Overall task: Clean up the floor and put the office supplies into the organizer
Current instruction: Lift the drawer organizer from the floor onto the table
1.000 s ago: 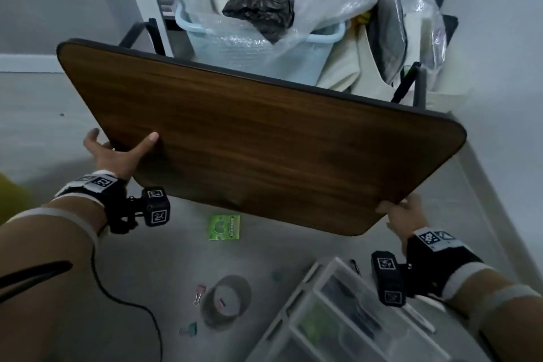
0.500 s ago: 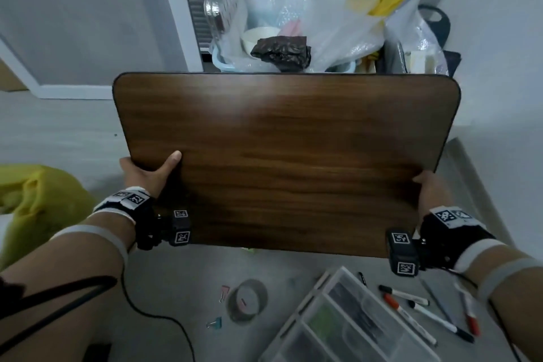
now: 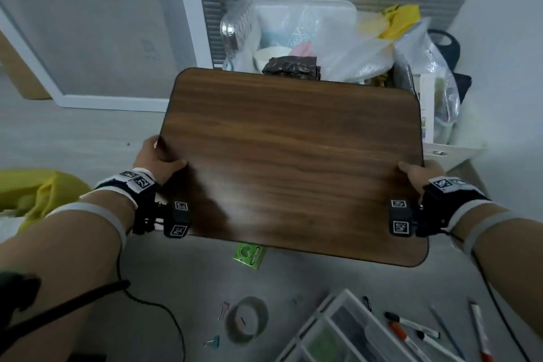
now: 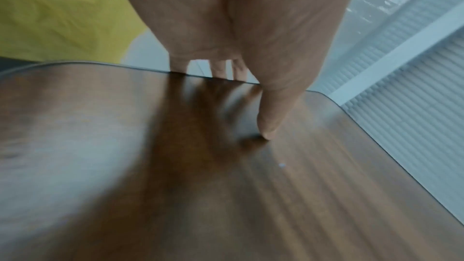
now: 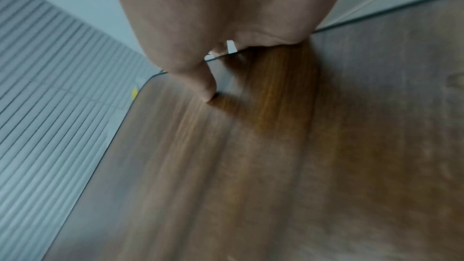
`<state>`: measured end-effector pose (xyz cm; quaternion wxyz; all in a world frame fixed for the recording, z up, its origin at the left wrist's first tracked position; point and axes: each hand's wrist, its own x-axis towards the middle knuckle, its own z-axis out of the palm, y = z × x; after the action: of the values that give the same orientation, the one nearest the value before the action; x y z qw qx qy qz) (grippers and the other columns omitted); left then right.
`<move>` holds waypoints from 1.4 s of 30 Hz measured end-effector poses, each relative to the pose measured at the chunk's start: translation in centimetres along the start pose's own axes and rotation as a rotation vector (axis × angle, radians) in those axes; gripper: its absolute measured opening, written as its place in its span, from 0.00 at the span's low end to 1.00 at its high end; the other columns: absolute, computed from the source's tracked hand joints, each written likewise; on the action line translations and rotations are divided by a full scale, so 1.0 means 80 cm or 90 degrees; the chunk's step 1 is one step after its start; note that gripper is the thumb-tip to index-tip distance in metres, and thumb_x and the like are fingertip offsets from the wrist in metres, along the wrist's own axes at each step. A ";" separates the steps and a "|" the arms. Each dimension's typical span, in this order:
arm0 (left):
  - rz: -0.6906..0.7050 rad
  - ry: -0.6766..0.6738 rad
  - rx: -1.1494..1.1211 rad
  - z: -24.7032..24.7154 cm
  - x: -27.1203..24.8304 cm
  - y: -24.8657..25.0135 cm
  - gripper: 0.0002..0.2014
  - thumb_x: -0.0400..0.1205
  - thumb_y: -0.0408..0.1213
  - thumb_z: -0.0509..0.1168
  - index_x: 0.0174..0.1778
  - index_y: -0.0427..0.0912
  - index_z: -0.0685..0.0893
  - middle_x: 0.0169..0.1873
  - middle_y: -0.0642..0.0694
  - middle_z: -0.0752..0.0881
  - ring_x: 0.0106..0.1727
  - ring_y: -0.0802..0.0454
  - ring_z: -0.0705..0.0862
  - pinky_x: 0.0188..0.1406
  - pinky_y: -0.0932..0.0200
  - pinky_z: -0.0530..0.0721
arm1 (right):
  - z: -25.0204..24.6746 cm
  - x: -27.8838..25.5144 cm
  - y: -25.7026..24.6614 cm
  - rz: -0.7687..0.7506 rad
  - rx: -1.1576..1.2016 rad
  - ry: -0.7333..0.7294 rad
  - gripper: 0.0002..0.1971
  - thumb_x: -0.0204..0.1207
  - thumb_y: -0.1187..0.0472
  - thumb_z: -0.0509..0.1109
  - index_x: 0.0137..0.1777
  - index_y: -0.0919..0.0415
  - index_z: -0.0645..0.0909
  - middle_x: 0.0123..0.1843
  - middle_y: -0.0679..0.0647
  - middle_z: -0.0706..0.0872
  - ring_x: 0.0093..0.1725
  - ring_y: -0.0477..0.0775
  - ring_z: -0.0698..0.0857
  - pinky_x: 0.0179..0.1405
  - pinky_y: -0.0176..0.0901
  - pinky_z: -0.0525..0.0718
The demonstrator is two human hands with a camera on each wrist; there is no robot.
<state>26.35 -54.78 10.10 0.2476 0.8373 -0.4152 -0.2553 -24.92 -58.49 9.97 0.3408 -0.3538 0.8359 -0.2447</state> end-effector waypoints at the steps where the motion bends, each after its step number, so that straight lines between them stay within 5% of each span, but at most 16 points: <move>1: -0.006 -0.012 0.006 0.004 0.002 -0.005 0.41 0.71 0.42 0.81 0.78 0.36 0.70 0.70 0.35 0.81 0.69 0.35 0.81 0.70 0.45 0.77 | 0.002 0.006 0.002 -0.016 -0.012 0.001 0.24 0.77 0.50 0.71 0.68 0.63 0.80 0.65 0.65 0.85 0.62 0.72 0.83 0.68 0.64 0.78; 8: -0.101 -0.014 -0.029 0.029 0.021 -0.041 0.46 0.66 0.66 0.74 0.72 0.39 0.76 0.64 0.36 0.85 0.61 0.33 0.85 0.65 0.39 0.82 | 0.012 0.029 0.010 -0.098 -0.070 -0.049 0.25 0.77 0.59 0.73 0.73 0.59 0.75 0.62 0.61 0.86 0.60 0.67 0.85 0.62 0.54 0.81; 11: -0.173 -0.004 -0.050 0.031 0.032 -0.047 0.55 0.58 0.72 0.73 0.72 0.35 0.74 0.65 0.33 0.84 0.61 0.32 0.85 0.66 0.37 0.81 | 0.020 0.030 0.020 -0.054 -0.081 -0.019 0.36 0.72 0.42 0.71 0.75 0.63 0.73 0.70 0.66 0.83 0.65 0.70 0.82 0.69 0.61 0.77; 14: -0.290 -0.004 -0.064 0.028 0.002 -0.021 0.52 0.70 0.68 0.70 0.72 0.24 0.68 0.66 0.26 0.80 0.64 0.30 0.81 0.65 0.46 0.82 | 0.022 0.019 0.016 0.062 -0.154 -0.011 0.39 0.81 0.36 0.58 0.78 0.70 0.67 0.77 0.72 0.74 0.72 0.72 0.76 0.74 0.58 0.71; 16: -0.309 -0.032 -0.084 0.026 -0.019 0.008 0.38 0.80 0.63 0.62 0.46 0.20 0.73 0.34 0.26 0.86 0.39 0.34 0.86 0.35 0.56 0.87 | 0.022 0.017 0.007 0.052 -0.158 -0.027 0.41 0.79 0.35 0.59 0.77 0.71 0.69 0.75 0.73 0.75 0.70 0.73 0.78 0.72 0.59 0.73; 18: -0.291 -0.067 -0.111 0.025 -0.020 0.020 0.33 0.83 0.61 0.60 0.40 0.27 0.74 0.11 0.39 0.80 0.15 0.43 0.81 0.15 0.57 0.79 | 0.021 0.027 0.006 0.025 -0.130 -0.016 0.50 0.62 0.27 0.64 0.72 0.70 0.75 0.68 0.71 0.82 0.62 0.73 0.83 0.66 0.62 0.79; 20: -0.285 -0.030 -0.205 0.035 -0.009 0.006 0.30 0.81 0.58 0.66 0.60 0.31 0.75 0.31 0.39 0.89 0.15 0.47 0.83 0.11 0.61 0.80 | 0.017 0.029 0.008 -0.037 -0.099 -0.023 0.41 0.69 0.31 0.66 0.67 0.68 0.80 0.62 0.68 0.86 0.58 0.71 0.85 0.61 0.55 0.79; 22: -0.279 0.035 -0.321 0.050 -0.020 -0.011 0.35 0.77 0.55 0.72 0.68 0.37 0.64 0.57 0.40 0.83 0.31 0.42 0.88 0.24 0.52 0.88 | 0.014 0.020 0.014 -0.101 -0.093 0.010 0.31 0.79 0.39 0.64 0.68 0.67 0.80 0.63 0.67 0.85 0.63 0.71 0.83 0.63 0.54 0.76; 24: -0.268 0.015 -0.430 0.069 -0.048 -0.029 0.36 0.77 0.55 0.72 0.70 0.40 0.62 0.65 0.38 0.79 0.47 0.37 0.89 0.32 0.45 0.91 | 0.015 -0.004 0.015 -0.170 -0.117 0.111 0.29 0.77 0.42 0.66 0.70 0.64 0.76 0.69 0.67 0.80 0.67 0.71 0.79 0.68 0.59 0.76; 27: -0.331 -0.100 -0.465 0.091 -0.115 -0.057 0.41 0.79 0.65 0.62 0.82 0.43 0.61 0.65 0.35 0.78 0.49 0.38 0.89 0.43 0.41 0.91 | 0.029 -0.062 0.013 -0.336 -0.235 0.163 0.18 0.73 0.47 0.67 0.57 0.58 0.78 0.63 0.62 0.79 0.64 0.66 0.78 0.62 0.56 0.76; 29: -0.380 -0.185 -0.430 0.097 -0.158 -0.070 0.37 0.81 0.67 0.56 0.76 0.40 0.69 0.61 0.35 0.80 0.46 0.41 0.88 0.42 0.43 0.88 | 0.048 -0.110 0.006 -0.418 -0.206 0.038 0.08 0.72 0.52 0.67 0.45 0.55 0.81 0.50 0.57 0.85 0.52 0.59 0.83 0.52 0.47 0.78; 32: -0.428 -0.301 -0.357 0.097 -0.234 -0.094 0.27 0.84 0.63 0.54 0.56 0.40 0.79 0.45 0.40 0.83 0.41 0.45 0.85 0.46 0.47 0.84 | 0.083 -0.186 0.028 -0.406 -0.274 -0.275 0.02 0.69 0.56 0.70 0.41 0.51 0.82 0.38 0.48 0.86 0.42 0.53 0.85 0.46 0.43 0.81; 34: -0.468 -0.356 -0.326 0.092 -0.292 -0.111 0.21 0.85 0.60 0.56 0.47 0.43 0.79 0.40 0.43 0.82 0.40 0.46 0.85 0.43 0.49 0.84 | 0.102 -0.234 0.064 -0.394 -0.420 -0.488 0.07 0.67 0.51 0.72 0.45 0.47 0.82 0.48 0.53 0.88 0.51 0.57 0.87 0.56 0.46 0.82; 36: -0.491 -0.387 -0.293 0.086 -0.351 -0.130 0.17 0.86 0.55 0.59 0.49 0.42 0.78 0.40 0.43 0.82 0.39 0.48 0.85 0.40 0.53 0.83 | 0.107 -0.277 0.101 -0.412 -0.581 -0.609 0.18 0.69 0.48 0.73 0.59 0.47 0.81 0.62 0.59 0.83 0.63 0.61 0.82 0.67 0.50 0.78; 39: -0.503 -0.412 -0.274 0.082 -0.436 -0.156 0.14 0.86 0.48 0.63 0.55 0.40 0.76 0.42 0.43 0.83 0.39 0.49 0.85 0.41 0.54 0.83 | 0.095 -0.317 0.147 -0.469 -0.741 -0.661 0.35 0.71 0.47 0.72 0.78 0.46 0.66 0.79 0.56 0.68 0.79 0.62 0.67 0.76 0.61 0.70; 42: -0.551 -0.412 -0.287 0.083 -0.495 -0.178 0.08 0.84 0.39 0.67 0.51 0.41 0.76 0.37 0.44 0.83 0.36 0.48 0.83 0.40 0.56 0.80 | 0.087 -0.332 0.171 -0.530 -0.824 -0.673 0.45 0.73 0.47 0.71 0.85 0.42 0.48 0.89 0.51 0.47 0.88 0.59 0.46 0.84 0.68 0.50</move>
<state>9.44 -15.99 4.99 0.1535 0.7369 -0.0251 -0.6579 -11.84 -30.95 7.14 0.2984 -0.8115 0.3519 0.3586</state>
